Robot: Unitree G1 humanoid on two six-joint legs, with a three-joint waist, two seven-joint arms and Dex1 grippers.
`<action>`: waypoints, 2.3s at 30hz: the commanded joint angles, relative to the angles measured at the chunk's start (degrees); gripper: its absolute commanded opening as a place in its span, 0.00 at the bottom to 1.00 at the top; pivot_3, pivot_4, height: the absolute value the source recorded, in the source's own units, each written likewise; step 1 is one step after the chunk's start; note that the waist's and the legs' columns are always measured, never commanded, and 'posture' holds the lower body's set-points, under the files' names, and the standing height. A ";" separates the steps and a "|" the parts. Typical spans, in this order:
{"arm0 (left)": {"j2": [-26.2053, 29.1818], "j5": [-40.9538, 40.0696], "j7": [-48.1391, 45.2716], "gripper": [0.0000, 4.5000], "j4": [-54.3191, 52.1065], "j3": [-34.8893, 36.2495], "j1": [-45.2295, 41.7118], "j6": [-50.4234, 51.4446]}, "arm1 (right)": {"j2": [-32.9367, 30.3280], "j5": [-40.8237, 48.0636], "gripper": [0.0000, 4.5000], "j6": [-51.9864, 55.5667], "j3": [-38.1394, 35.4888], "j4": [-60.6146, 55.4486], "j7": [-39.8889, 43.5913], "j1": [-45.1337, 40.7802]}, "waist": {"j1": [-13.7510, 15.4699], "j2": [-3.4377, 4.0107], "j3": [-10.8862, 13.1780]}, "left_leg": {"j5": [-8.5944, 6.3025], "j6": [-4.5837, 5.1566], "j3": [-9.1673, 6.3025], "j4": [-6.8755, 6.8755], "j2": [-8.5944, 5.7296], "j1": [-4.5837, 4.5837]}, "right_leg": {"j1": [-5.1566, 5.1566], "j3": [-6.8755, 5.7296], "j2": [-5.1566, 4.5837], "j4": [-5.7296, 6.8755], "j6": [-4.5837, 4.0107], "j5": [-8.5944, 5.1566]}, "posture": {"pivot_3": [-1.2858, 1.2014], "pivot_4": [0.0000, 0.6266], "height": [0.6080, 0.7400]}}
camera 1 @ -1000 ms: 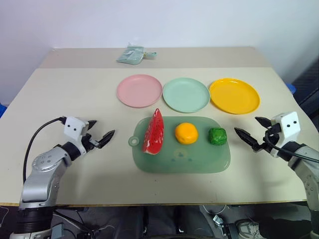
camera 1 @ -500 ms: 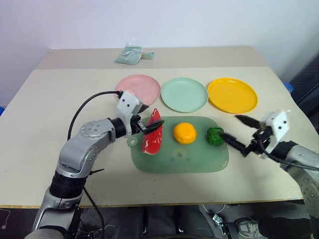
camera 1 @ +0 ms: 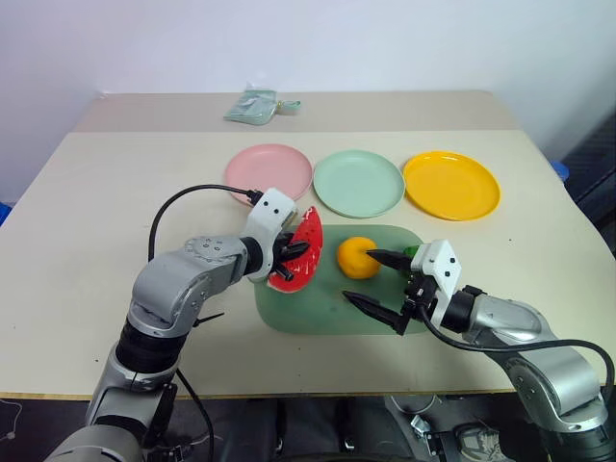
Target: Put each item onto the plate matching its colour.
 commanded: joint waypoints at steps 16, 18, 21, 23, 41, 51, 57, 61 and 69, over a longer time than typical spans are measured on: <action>-14.07 13.17 25.36 0.07 61.08 21.52 -33.45 -30.62 | 4.46 -2.34 1.00 -3.03 -0.28 2.19 -3.75 -4.50 | 1.80 -0.25 0.11 | 0.13 -0.21 0.03 0.10 -0.13 -0.21 | -0.18 -0.09 -0.02 0.04 0.05 0.03 | 0.52 0.24 1.00; -14.12 13.06 23.84 0.29 65.59 21.46 -35.50 -33.34 | 4.54 -3.07 1.00 -3.18 -0.86 2.10 -4.78 -4.27 | 1.41 -0.25 0.11 | 0.16 -0.26 0.03 0.13 -0.13 -0.55 | -0.55 -0.09 -0.01 0.11 0.06 0.03 | 0.52 0.24 1.00; -13.75 13.62 22.78 0.61 68.74 20.96 -37.16 -36.58 | 4.38 -3.37 1.00 -2.57 -2.33 1.82 -6.29 -3.77 | 1.24 -0.25 0.11 | 0.22 -0.36 0.04 0.15 -0.13 -0.86 | -0.96 -0.09 0.00 0.40 0.06 0.03 | 0.52 0.24 1.00; -13.20 12.73 19.79 0.82 66.91 21.11 -36.77 -38.70 | 3.49 -3.22 1.00 -1.35 -3.54 1.20 -7.01 -3.09 | 1.19 -0.25 0.11 | 0.25 -0.41 0.09 0.15 -0.13 -0.89 | -1.09 -0.04 0.01 0.40 0.05 0.03 | 0.52 0.24 1.00; 7.34 4.16 -19.42 0.93 16.50 11.35 4.63 -35.53 | 1.52 -5.77 1.00 1.66 -1.11 5.23 -5.57 -7.34 | 0.88 -0.16 0.06 | 0.30 -0.45 0.11 0.17 -0.07 -0.87 | -1.07 0.07 -0.03 0.47 0.03 0.03 | 0.52 0.24 1.00; 3.73 2.80 -20.81 0.97 8.53 2.76 5.93 -32.71 | -1.36 -5.09 1.00 2.60 -2.08 4.51 -2.18 -7.13 | 0.90 -0.14 0.05 | 0.20 -0.24 0.06 0.25 -0.05 -0.81 | -0.95 0.05 0.04 0.48 0.03 0.03 | 0.52 0.24 1.00; 5.13 3.97 -22.03 0.97 8.84 2.49 7.84 -37.26 | 0.59 -7.78 1.00 2.09 0.79 7.96 -3.08 -7.51 | 0.80 -0.14 0.05 | 0.22 -0.26 0.06 0.25 -0.05 -0.80 | -0.95 0.05 0.05 0.49 0.03 0.03 | 0.52 0.24 1.00; 8.83 5.96 -22.68 0.97 10.52 3.44 10.23 -39.30 | 1.22 -10.10 1.00 1.13 2.76 9.78 -3.65 -7.61 | 0.80 -0.14 0.05 | 0.22 -0.25 0.06 0.25 -0.05 -0.79 | -0.92 0.05 0.05 0.48 0.03 0.03 | 0.52 0.24 1.00; 10.47 6.30 -21.57 1.00 10.20 5.11 12.87 -40.78 | 1.72 -10.75 0.81 0.86 2.43 11.63 -3.68 -7.87 | 1.16 -0.14 0.05 | 0.19 -0.20 0.06 0.27 -0.05 -0.79 | -0.89 0.04 0.02 0.47 0.03 0.03 | 0.52 0.24 1.00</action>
